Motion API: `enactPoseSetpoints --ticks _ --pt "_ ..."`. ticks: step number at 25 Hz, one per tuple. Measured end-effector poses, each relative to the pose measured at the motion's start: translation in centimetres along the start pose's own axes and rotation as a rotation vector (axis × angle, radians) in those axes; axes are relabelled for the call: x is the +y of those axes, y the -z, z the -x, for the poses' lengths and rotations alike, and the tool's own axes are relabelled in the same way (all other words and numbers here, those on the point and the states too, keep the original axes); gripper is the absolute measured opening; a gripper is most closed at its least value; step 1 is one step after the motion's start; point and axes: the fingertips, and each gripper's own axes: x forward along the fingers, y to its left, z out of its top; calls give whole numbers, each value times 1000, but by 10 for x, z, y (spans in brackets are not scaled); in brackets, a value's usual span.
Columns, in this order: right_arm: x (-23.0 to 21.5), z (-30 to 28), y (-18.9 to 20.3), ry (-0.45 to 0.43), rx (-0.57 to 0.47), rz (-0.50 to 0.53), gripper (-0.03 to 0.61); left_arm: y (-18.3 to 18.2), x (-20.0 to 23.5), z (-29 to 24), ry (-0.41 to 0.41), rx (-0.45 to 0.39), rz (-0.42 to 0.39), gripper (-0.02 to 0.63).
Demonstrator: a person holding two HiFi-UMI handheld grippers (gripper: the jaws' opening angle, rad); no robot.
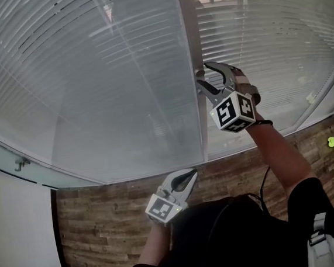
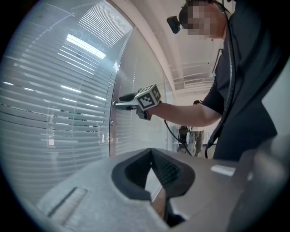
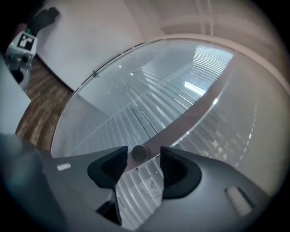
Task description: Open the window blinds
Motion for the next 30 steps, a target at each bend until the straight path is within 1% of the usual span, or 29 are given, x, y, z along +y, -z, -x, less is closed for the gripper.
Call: enactPoseSetpoints --ticks 2,4,9,10,11,12,14,16,22,26,30 --pt "3 -1 2 -16 35 154 219 0 -1 -1 1 -2 6 5" --pt "4 -3 3 -31 57 253 219 -1 -2 -1 0 -5 9 5" --pt "8 -8 6 -47 95 403 209 -5 -2 -6 10 -22 3 5" --pt "11 -9 5 -49 102 432 194 -5 -3 -6 12 -24 1 5" --pt "14 -11 5 -49 108 460 151 -4 -4 -6 14 -24 1 5" --pt "16 -11 6 -45 115 486 132 -4 -4 -5 14 -23 3 5" --pt "16 -12 7 -34 128 522 131 -3 -5 -5 15 -22 6 3" --pt "15 -12 8 -31 137 529 129 -3 -5 -5 14 -21 8 5" --pt "16 -13 7 -40 141 496 127 -4 -3 -3 8 -23 10 5" --pt "15 -12 6 -56 126 393 127 -2 -4 -1 9 -22 4 3" --pt "11 -12 4 -49 112 272 127 -1 -4 0 7 -20 17 5"
